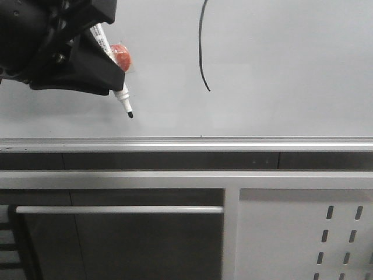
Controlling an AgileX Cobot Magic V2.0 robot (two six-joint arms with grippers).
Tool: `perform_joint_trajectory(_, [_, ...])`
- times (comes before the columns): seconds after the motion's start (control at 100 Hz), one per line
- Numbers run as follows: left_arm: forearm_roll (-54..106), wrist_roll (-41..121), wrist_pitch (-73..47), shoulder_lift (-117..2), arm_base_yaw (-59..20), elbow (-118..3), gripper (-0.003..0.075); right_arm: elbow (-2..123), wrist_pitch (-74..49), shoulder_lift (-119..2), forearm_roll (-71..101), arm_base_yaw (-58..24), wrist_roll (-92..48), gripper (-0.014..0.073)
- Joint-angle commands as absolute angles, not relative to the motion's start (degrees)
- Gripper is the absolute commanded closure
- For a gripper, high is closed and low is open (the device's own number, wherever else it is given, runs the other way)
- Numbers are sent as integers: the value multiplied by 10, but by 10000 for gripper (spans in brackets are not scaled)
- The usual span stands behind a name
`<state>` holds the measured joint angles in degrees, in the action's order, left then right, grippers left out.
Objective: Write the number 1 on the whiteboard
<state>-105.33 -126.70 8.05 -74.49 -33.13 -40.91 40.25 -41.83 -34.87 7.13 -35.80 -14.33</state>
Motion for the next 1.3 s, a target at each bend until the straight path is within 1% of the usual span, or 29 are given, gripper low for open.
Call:
perform_joint_trajectory(0.0, [-1064,-1259,73,-726,-330,-419,738,416,-373,-348,68,-357,-143,673])
perform_joint_trajectory(0.26, [-1064,-1250,42,-726,-322,-419,738,416,-373,-348,68,-357,-143,673])
perform_joint_trajectory(0.41, [-1064,-1268,42,-726,-314,-419,738,416,-373,-348,68,-357,-143,673])
perform_joint_trajectory(0.62, [-1064,-1280,0,-726,-314,-419,738,416,-373,-348,68,-357,-143,673])
perform_joint_trajectory(0.94, [-1065,-1302,-24,-726,-314,-420,738,416,-373,-348,68,-357,-143,673])
perform_joint_trajectory(1.29, [-1065,-1307,-16,-727,-314,-420,738,416,-373,-348,68,-357,-143,673])
